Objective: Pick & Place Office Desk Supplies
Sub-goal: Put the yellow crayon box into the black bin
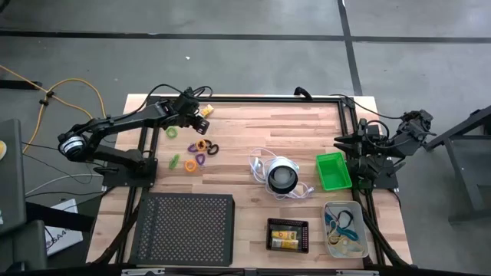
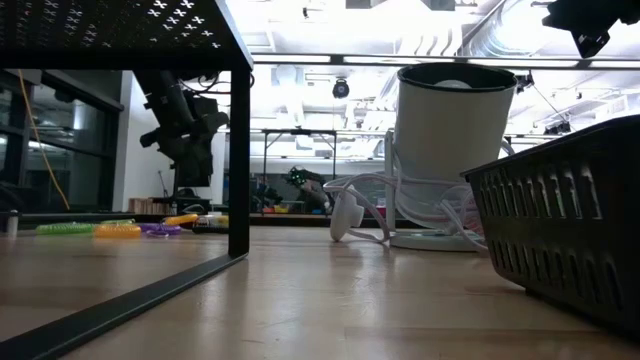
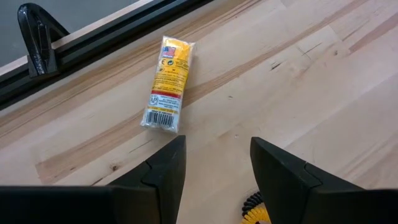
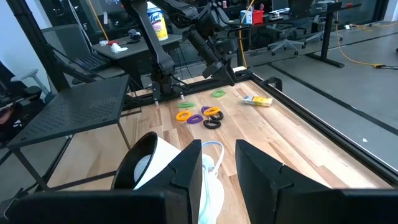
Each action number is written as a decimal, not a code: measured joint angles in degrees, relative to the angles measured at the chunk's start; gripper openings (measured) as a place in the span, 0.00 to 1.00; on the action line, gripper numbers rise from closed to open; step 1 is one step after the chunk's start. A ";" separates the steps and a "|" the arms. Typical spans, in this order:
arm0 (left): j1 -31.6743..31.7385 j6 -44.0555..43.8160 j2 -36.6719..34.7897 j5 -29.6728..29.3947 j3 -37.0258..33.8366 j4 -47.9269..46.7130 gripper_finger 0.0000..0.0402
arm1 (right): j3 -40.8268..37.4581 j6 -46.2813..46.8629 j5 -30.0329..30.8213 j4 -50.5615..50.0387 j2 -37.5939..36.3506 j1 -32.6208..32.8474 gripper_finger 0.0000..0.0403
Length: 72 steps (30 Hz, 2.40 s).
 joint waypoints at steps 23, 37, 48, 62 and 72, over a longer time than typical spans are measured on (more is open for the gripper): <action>6.18 1.42 12.38 10.25 26.48 -26.34 0.43 | 0.00 0.00 0.02 0.01 0.00 0.02 0.21; 12.18 9.13 32.30 17.75 49.49 -45.60 0.43 | 0.00 0.00 0.00 -0.01 -0.01 0.02 0.21; 12.24 6.94 34.99 17.99 50.16 -47.97 0.43 | -0.01 -0.01 0.01 -0.01 0.00 0.02 0.21; 11.17 5.54 34.93 18.01 50.18 -48.07 0.43 | 0.00 0.00 0.01 0.01 0.00 0.00 0.21; 10.41 5.31 34.93 18.00 50.18 -47.80 0.43 | 0.00 -0.01 0.01 -0.01 0.00 0.01 0.21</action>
